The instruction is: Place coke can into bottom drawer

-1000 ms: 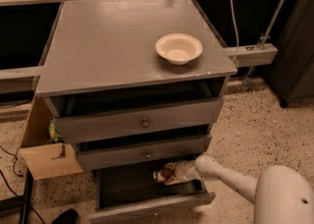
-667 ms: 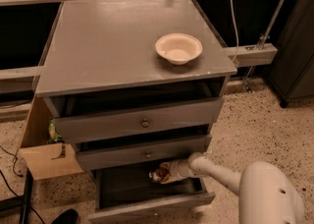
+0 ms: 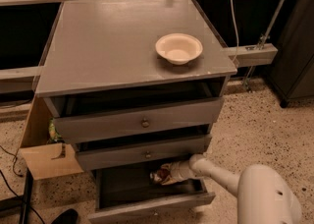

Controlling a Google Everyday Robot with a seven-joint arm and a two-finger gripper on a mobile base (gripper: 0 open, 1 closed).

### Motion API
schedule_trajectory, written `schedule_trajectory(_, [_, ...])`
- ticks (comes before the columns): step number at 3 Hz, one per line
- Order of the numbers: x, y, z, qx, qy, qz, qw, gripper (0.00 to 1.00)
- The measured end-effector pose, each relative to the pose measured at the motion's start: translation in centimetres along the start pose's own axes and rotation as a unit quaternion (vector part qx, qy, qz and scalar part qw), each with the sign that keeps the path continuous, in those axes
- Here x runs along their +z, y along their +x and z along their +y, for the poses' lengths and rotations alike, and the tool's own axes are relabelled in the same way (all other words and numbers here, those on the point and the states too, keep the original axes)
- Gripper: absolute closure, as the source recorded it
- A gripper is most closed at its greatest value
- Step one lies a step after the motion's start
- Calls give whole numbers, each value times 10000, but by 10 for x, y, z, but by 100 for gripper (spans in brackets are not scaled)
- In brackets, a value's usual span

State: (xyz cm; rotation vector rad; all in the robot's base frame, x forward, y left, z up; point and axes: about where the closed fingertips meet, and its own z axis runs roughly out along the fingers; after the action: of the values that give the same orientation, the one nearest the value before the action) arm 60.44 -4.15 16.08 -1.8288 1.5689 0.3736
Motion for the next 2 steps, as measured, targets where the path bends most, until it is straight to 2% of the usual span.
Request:
schedule_trajectory(1, [0, 0, 0, 0, 0, 0, 10000, 100])
schedule_trajectory(2, [0, 0, 0, 0, 0, 0, 10000, 82])
